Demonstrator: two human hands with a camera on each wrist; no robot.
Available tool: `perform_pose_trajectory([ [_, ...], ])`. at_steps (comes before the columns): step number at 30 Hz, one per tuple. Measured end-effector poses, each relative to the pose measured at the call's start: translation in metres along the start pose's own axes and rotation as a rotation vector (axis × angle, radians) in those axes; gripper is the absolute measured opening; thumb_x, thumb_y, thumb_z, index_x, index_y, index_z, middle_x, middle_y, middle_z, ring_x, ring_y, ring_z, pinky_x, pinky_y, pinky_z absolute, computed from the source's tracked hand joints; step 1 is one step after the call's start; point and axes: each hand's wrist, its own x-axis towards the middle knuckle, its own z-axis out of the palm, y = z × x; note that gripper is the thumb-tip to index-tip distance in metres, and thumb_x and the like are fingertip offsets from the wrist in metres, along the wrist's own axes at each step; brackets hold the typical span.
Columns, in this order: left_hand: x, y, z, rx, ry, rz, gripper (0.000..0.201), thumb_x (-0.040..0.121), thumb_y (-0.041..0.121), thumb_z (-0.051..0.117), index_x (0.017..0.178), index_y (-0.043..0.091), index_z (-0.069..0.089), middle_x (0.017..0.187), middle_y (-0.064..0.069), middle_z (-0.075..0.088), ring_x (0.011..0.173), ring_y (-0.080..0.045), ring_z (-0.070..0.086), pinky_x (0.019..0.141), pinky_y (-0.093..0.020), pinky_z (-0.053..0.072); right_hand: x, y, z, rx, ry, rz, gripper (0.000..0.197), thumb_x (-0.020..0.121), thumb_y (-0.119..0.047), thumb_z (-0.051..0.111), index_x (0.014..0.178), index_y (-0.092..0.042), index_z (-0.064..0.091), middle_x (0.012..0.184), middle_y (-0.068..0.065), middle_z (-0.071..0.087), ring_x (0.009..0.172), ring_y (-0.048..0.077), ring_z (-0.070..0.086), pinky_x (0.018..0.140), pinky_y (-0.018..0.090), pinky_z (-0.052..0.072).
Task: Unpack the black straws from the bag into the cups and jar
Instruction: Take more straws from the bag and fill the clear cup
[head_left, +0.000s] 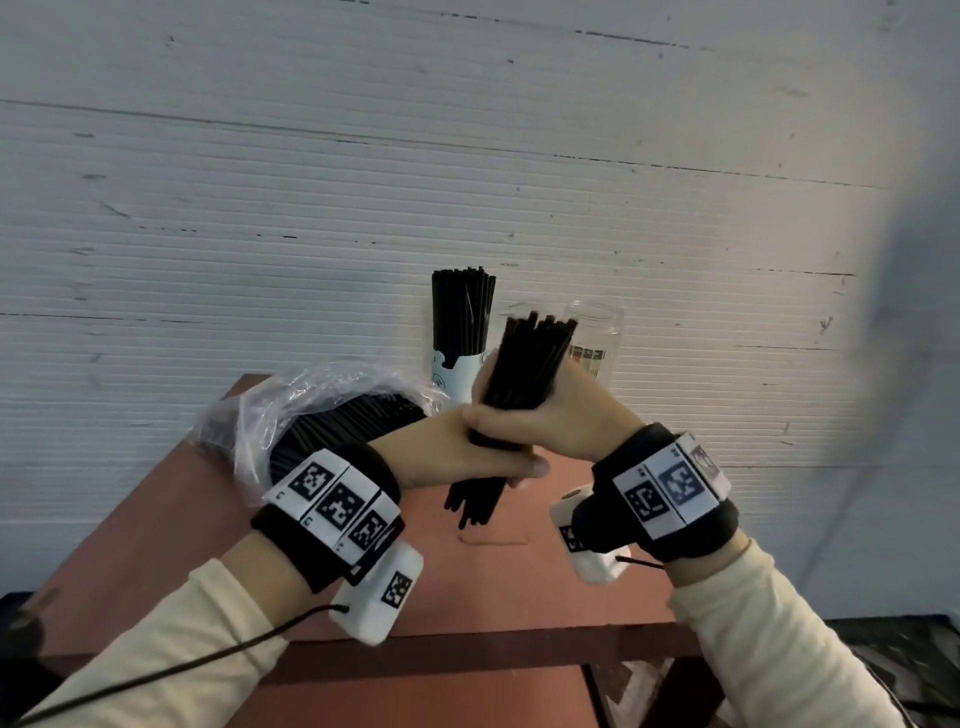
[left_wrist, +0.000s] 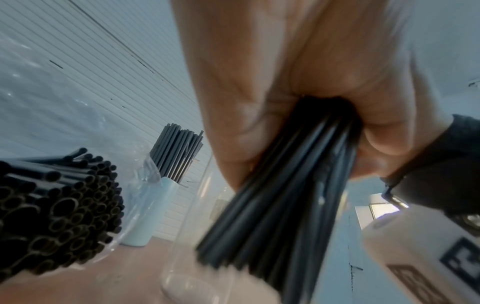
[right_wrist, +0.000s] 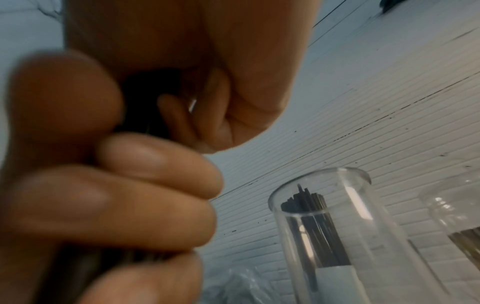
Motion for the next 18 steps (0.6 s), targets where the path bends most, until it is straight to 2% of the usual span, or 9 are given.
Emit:
perform_pose_trajectory([
  [2, 0.009, 0.001, 0.001, -0.049, 0.218, 0.044, 0.038, 0.074, 0.032, 0.083, 0.104, 0.020, 0.064, 0.090, 0.010, 0.068, 0.085, -0.008, 0.065, 0.076, -0.036, 0.056, 0.006, -0.002, -0.016, 0.077, 0.144, -0.046, 0.011, 0.083, -0.001, 0.069, 0.078, -0.008, 0.063, 0.070, -0.008, 0.062, 0.067, 0.002, 0.060, 0.065, 0.016, 0.048],
  [3, 0.015, -0.001, 0.000, -0.045, 0.337, 0.065, 0.052, 0.070, 0.034, 0.085, 0.113, 0.027, 0.056, 0.100, 0.013, 0.065, 0.092, -0.007, 0.065, 0.078, -0.030, 0.054, 0.010, -0.002, -0.026, 0.121, 0.245, -0.066, 0.012, 0.084, 0.000, 0.068, 0.078, -0.009, 0.062, 0.067, -0.012, 0.060, 0.065, 0.000, 0.058, 0.062, 0.013, 0.046],
  [5, 0.027, -0.007, -0.002, -0.005, 0.512, 0.123, 0.078, 0.063, 0.039, 0.088, 0.123, 0.035, 0.039, 0.121, 0.012, 0.052, 0.114, -0.006, 0.053, 0.094, -0.024, 0.044, 0.019, -0.004, -0.045, 0.196, 0.455, -0.083, 0.012, 0.085, 0.000, 0.067, 0.078, -0.008, 0.061, 0.064, -0.014, 0.058, 0.059, -0.002, 0.056, 0.056, 0.011, 0.043],
  [7, 0.040, -0.016, -0.004, 0.012, 0.569, 0.133, 0.094, 0.055, 0.048, 0.086, 0.130, 0.040, 0.028, 0.136, 0.010, 0.036, 0.128, -0.006, 0.036, 0.105, -0.026, 0.032, 0.028, -0.003, -0.060, 0.217, 0.619, -0.063, 0.015, 0.084, -0.002, 0.067, 0.075, -0.011, 0.060, 0.062, -0.013, 0.058, 0.055, -0.002, 0.054, 0.051, 0.011, 0.041],
  [9, 0.054, -0.023, -0.006, 0.055, 0.562, 0.049, 0.107, 0.056, 0.049, 0.085, 0.139, 0.039, 0.018, 0.146, 0.006, 0.026, 0.135, -0.010, 0.027, 0.109, -0.031, 0.027, 0.038, 0.002, -0.068, 0.194, 0.685, -0.010, 0.012, 0.083, -0.005, 0.067, 0.073, -0.009, 0.060, 0.064, -0.009, 0.058, 0.053, -0.001, 0.053, 0.050, 0.012, 0.040],
  [11, 0.064, -0.028, -0.009, 0.075, 0.515, -0.049, 0.115, 0.063, 0.041, 0.088, 0.148, 0.029, 0.011, 0.151, 0.001, 0.024, 0.139, -0.015, 0.026, 0.109, -0.030, 0.025, 0.047, 0.014, -0.071, 0.117, 0.670, 0.085, 0.016, 0.081, -0.010, 0.067, 0.077, 0.003, 0.059, 0.067, -0.001, 0.056, 0.055, 0.003, 0.052, 0.050, 0.015, 0.041],
  [13, 0.070, -0.033, -0.011, 0.064, 0.487, -0.097, 0.109, 0.069, 0.034, 0.086, 0.150, 0.023, 0.013, 0.151, 0.000, 0.029, 0.139, -0.016, 0.031, 0.105, -0.025, 0.027, 0.056, 0.030, -0.070, 0.031, 0.597, 0.187, 0.025, 0.079, -0.015, 0.067, 0.077, 0.007, 0.056, 0.067, 0.004, 0.052, 0.056, 0.008, 0.050, 0.050, 0.022, 0.041],
  [16, 0.073, -0.036, -0.012, 0.062, 0.465, -0.116, 0.093, 0.072, 0.034, 0.083, 0.147, 0.021, 0.028, 0.144, 0.007, 0.041, 0.132, -0.014, 0.041, 0.096, -0.024, 0.033, 0.067, 0.050, -0.063, -0.064, 0.365, 0.296, 0.024, 0.078, -0.021, 0.069, 0.067, -0.008, 0.052, 0.059, 0.005, 0.045, 0.048, 0.012, 0.043, 0.048, 0.026, 0.037],
  [18, 0.073, -0.039, -0.013, 0.038, 0.463, -0.114, 0.090, 0.073, 0.033, 0.083, 0.146, 0.022, 0.030, 0.143, 0.007, 0.043, 0.131, -0.015, 0.042, 0.098, -0.026, 0.035, 0.075, 0.063, -0.056, -0.129, 0.145, 0.415, 0.029, 0.078, -0.027, 0.070, 0.064, -0.012, 0.051, 0.052, 0.001, 0.045, 0.042, 0.012, 0.041, 0.045, 0.025, 0.036],
])
